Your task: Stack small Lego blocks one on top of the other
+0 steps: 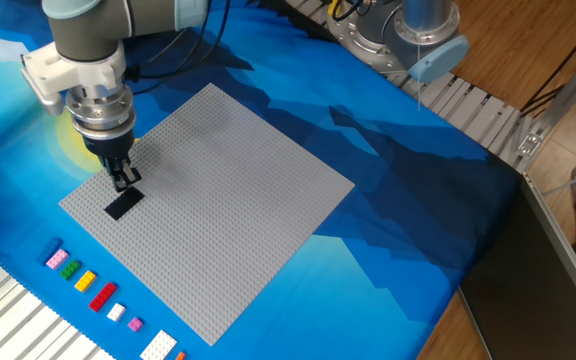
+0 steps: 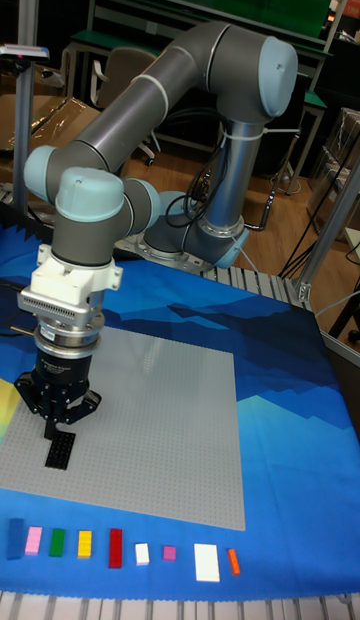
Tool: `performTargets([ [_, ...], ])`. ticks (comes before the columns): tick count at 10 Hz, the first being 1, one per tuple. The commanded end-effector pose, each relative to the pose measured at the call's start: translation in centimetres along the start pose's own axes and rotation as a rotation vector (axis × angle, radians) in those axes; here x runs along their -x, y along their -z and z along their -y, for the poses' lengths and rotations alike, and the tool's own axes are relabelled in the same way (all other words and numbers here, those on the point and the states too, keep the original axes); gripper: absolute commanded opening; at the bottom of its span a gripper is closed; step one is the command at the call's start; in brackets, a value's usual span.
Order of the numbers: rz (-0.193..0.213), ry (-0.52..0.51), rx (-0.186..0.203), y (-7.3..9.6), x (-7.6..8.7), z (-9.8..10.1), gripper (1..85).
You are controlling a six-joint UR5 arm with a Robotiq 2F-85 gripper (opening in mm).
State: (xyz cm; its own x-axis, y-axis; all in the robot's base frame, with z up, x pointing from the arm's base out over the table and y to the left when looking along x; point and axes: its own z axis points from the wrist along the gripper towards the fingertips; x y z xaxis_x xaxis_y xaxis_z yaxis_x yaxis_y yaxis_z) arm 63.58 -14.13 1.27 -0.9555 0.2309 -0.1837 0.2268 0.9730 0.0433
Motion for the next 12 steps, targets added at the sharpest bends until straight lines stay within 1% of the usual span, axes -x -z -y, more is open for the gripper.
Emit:
performTargets([
  [1, -0.003, -0.043, 0.015, 0.3, 0.6, -1.4, 1.0],
  [3, -0.006, -0.058, 0.028, 0.3, 0.8, -2.3, 1.0],
  [6, 0.002, -0.068, 0.025, -0.3, 1.5, -2.8, 1.0],
  [9, -0.001, -0.092, 0.018, -0.3, 1.9, -3.5, 1.0],
  [12, 0.006, -0.096, 0.033, -0.5, 2.2, -4.0, 1.0],
])
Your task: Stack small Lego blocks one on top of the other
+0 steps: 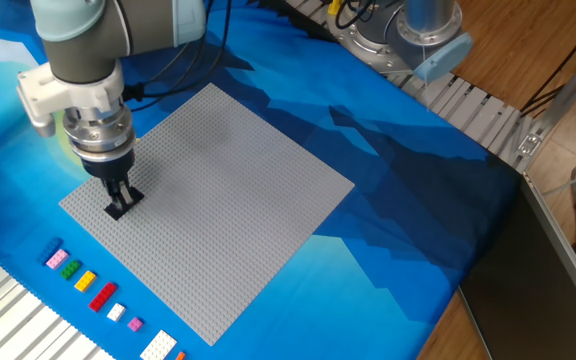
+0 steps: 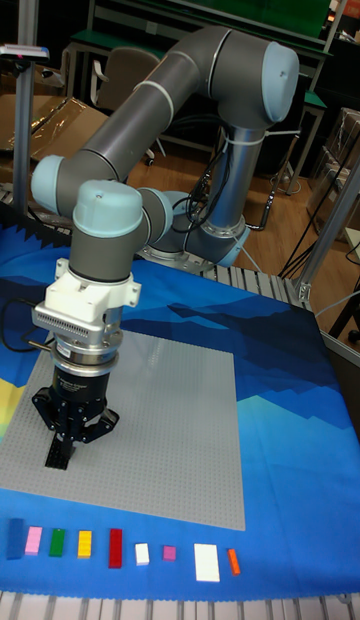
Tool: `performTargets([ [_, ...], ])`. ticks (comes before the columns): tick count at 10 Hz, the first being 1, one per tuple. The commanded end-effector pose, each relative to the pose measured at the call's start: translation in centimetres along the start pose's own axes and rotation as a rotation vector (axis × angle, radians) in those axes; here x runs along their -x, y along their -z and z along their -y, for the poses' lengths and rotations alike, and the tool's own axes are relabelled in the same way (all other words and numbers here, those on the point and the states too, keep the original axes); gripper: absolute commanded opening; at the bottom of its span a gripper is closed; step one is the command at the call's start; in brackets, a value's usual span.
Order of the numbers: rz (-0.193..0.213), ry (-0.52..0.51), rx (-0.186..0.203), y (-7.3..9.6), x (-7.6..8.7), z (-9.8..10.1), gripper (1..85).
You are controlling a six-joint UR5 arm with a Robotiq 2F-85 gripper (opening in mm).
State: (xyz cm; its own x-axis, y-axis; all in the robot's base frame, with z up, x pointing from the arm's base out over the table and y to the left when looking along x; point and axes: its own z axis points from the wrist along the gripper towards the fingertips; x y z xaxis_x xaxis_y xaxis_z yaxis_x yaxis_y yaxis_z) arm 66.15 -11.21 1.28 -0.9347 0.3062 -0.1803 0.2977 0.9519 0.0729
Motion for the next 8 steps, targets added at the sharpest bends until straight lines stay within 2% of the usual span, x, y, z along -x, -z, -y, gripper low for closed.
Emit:
performTargets([
  [1, 0.004, -0.018, 0.019, -0.13, 0.32, -0.78, 1.0],
  [8, 0.012, -0.024, 0.024, -0.50, 0.45, -1.22, 1.0],
])
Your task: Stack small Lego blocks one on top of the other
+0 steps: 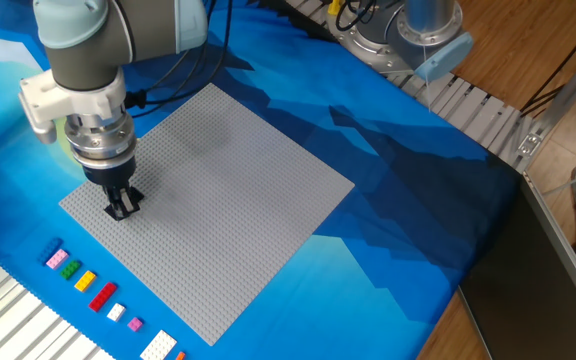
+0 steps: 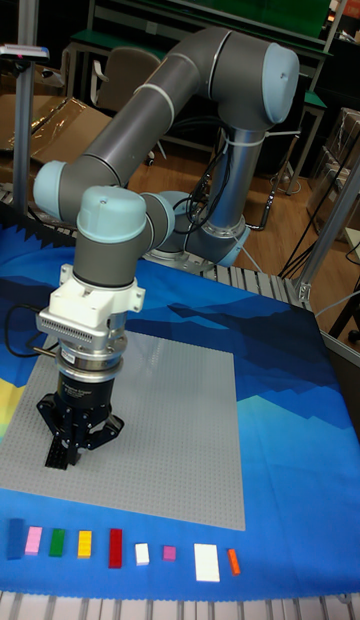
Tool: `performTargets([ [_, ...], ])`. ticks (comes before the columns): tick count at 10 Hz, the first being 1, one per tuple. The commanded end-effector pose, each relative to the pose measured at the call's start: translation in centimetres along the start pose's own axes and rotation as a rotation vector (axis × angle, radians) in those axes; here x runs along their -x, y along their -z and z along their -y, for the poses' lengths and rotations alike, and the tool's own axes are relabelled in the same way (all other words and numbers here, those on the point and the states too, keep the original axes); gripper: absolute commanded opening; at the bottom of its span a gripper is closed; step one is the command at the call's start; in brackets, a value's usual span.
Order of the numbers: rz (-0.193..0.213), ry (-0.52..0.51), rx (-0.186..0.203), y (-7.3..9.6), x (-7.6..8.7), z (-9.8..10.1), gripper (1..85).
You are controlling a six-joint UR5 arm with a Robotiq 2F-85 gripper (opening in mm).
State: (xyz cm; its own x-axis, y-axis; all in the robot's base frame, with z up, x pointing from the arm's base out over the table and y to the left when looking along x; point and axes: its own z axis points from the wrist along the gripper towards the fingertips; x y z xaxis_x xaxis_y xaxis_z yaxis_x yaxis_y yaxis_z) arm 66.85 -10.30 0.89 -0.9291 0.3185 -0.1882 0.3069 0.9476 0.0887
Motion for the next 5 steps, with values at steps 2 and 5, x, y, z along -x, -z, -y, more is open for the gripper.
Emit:
performTargets([
  [2, 0.005, -0.013, 0.018, -0.06, 0.15, -0.36, 1.0],
  [5, 0.007, -0.012, 0.022, -0.15, 0.15, -0.45, 1.0],
])
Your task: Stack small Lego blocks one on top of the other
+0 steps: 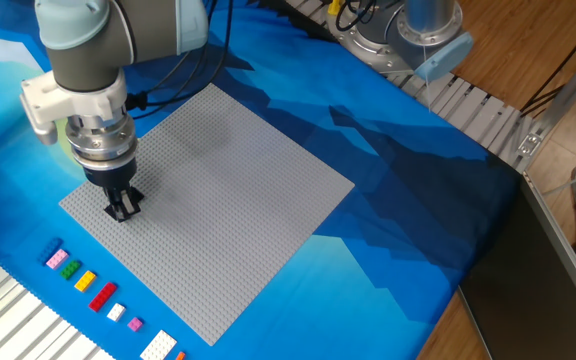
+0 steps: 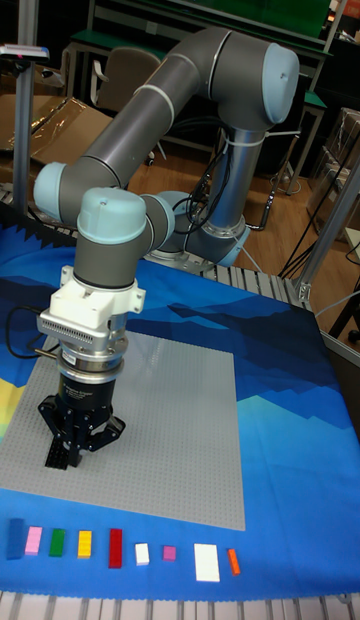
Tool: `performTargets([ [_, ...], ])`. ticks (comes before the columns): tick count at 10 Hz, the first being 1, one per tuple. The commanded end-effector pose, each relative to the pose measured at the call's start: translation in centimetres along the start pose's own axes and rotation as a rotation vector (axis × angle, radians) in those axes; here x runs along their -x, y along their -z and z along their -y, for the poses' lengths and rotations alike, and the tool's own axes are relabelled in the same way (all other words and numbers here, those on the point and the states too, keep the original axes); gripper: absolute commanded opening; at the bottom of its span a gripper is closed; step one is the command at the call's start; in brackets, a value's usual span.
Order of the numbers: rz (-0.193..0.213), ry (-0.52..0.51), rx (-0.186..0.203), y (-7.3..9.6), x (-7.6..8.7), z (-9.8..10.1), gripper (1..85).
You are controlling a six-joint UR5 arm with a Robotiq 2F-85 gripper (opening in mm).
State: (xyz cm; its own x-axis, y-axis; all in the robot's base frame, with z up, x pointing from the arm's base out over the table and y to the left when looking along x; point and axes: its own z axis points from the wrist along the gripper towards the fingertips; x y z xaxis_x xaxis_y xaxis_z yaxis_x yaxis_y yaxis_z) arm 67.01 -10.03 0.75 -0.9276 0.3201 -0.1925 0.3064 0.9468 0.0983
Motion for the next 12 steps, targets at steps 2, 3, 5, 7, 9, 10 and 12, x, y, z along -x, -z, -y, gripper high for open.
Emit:
performTargets([
  [2, 0.005, -0.006, 0.011, -0.03, 0.15, -0.08, 1.0],
  [3, 0.006, -0.003, 0.012, -0.04, 0.19, -0.09, 1.0],
  [5, 0.007, 0.001, 0.010, -0.08, 0.20, -0.01, 1.0],
  [7, 0.007, 0.003, 0.009, -0.09, 0.22, 0.04, 1.0],
  [9, 0.007, 0.003, 0.007, -0.09, 0.22, 0.09, 1.0],
  [10, 0.008, 0.003, 0.006, -0.09, 0.20, 0.12, 1.0],
  [12, 0.008, 0.004, 0.004, -0.10, 0.17, 0.15, 1.0],
])
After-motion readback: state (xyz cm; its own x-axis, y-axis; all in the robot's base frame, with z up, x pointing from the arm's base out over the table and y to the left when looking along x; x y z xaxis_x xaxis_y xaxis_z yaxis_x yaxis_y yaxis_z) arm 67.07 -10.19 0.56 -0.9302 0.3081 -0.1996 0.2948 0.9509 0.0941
